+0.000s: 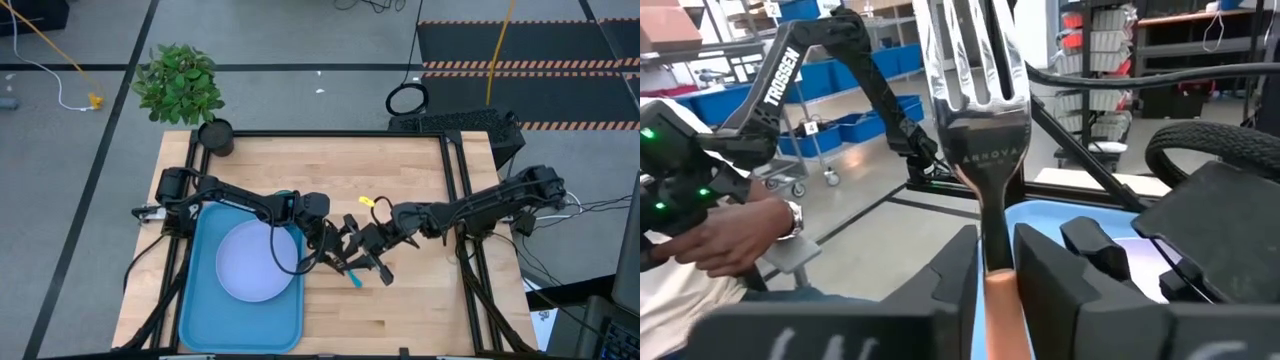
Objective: Pick and place plate/cup/fork/spoon on tray
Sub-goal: Put the yellow fork to the right of the purple plate on the blue tray
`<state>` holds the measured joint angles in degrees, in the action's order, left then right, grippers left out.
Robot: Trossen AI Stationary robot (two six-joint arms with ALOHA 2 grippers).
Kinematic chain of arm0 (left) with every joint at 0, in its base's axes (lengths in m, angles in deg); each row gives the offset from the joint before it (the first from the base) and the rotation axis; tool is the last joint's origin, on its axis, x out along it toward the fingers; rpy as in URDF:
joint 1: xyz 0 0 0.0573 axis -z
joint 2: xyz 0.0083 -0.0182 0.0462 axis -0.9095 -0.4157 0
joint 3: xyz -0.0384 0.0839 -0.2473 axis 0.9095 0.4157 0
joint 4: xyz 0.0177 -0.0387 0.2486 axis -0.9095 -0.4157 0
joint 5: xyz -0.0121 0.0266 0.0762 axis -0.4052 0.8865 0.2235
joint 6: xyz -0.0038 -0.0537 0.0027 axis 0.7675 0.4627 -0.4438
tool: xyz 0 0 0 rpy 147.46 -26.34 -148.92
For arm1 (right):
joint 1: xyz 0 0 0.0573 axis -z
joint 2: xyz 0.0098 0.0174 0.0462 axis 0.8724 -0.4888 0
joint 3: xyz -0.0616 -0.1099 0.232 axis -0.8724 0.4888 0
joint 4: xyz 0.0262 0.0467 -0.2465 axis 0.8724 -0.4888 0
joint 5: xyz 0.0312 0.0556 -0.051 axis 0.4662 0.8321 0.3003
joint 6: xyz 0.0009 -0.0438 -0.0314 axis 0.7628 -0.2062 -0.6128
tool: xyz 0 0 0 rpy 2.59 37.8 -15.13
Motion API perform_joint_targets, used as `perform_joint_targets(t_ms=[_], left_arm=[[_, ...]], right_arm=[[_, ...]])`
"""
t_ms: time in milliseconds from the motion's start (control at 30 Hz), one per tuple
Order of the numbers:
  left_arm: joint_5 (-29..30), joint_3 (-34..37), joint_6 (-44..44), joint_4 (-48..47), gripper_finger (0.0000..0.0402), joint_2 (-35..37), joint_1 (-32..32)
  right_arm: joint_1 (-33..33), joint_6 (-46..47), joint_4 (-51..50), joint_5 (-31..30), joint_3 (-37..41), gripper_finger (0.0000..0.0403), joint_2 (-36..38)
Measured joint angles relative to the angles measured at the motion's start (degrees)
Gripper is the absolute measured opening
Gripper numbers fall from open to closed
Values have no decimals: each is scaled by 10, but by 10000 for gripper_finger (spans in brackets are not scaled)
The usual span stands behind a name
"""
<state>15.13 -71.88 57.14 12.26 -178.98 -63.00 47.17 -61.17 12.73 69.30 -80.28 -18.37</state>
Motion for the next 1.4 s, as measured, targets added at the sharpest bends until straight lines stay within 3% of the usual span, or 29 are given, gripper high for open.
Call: perform_joint_targets(t_ms=[267, 633, 933, 1100, 1267, 1400], left_arm=[[-1, 0, 26, 2, 72, 0, -3], [86, 0, 87, 0, 139, 21, -5], [161, 0, 100, 0, 149, 29, -5], [230, 1, 101, -13, 149, 41, -3], [321, 0, 87, -27, 149, 84, 17], [475, 0, 56, -32, 150, 114, 54]], right_arm=[[0, -12, 2, 0, 0, 24, 0], [-1, -22, -29, 0, 0, 22, 45], [-36, -66, -104, -110, 0, 22, 108], [-71, -104, -152, -227, 0, 22, 152], [-108, -144, -170, -334, 0, 22, 182], [-127, -171, -174, -406, 0, 22, 184]])
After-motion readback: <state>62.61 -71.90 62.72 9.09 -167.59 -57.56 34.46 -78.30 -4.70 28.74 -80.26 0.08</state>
